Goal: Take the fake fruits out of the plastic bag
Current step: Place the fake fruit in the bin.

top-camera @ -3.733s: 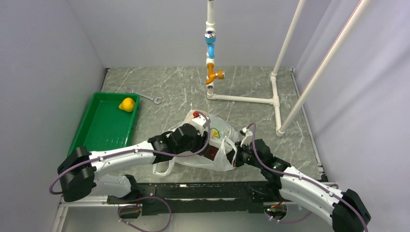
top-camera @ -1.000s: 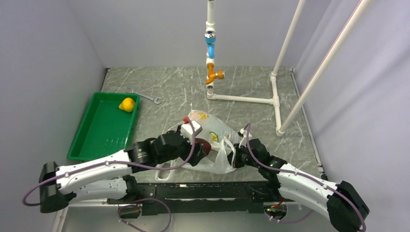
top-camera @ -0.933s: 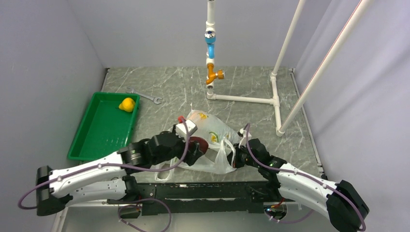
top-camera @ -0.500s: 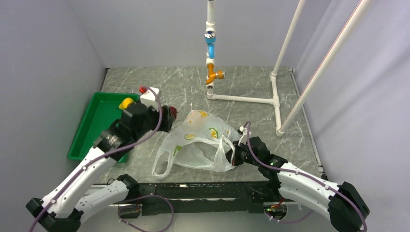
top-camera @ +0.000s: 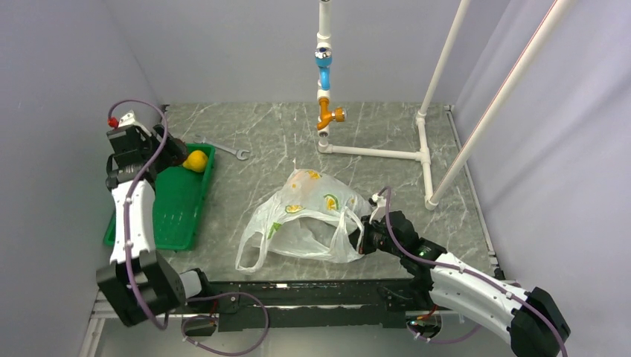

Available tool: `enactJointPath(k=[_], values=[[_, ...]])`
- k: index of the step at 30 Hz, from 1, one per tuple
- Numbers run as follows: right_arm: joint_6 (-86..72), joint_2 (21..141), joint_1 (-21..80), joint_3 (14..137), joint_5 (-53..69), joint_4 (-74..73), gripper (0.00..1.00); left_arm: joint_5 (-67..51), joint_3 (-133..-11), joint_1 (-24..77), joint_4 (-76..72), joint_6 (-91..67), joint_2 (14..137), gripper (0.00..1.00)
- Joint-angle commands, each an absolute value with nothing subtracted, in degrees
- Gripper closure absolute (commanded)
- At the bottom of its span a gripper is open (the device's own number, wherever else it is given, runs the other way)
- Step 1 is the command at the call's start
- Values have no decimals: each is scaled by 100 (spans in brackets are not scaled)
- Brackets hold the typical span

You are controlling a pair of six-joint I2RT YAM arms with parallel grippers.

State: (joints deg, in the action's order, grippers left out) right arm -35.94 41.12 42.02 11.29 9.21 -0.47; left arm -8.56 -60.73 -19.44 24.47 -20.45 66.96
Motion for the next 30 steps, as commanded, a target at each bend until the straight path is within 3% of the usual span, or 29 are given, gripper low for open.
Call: enactJointPath(k=[1, 4, 8, 13, 19, 23, 27, 30], values=[[-3528, 4088, 4178, 1353, 800, -100, 100, -2121, -5762, -2529, 1845, -2249, 7300, 42], [-3517, 4166, 4171, 1362, 799, -70, 100, -2541, -5790, -2894, 1869, -2221, 7816, 49], [-3509, 4357, 4162, 1424, 877, -68, 100, -2453, -5864, -2919, 2101, -2236, 8501, 48], [-3480, 4456, 4135, 1419, 865, -26, 100, -3165, -5519, -2957, 1705, -2625, 8820, 48], [-3472, 4250, 4121, 1322, 838, -26, 100, -2824, -5571, -3037, 1901, -2519, 9063, 46], [-3448, 4439, 4114, 1352, 889, 130, 100, -3315, -5523, -3049, 1702, -2664, 9361, 43], [-3426, 4520, 4106, 1414, 960, 120, 100, -3364, -5522, -3049, 1686, -2674, 9405, 28], [-3452, 4385, 4102, 1351, 892, 147, 100, -3356, -5578, -3044, 1760, -2643, 9453, 23]])
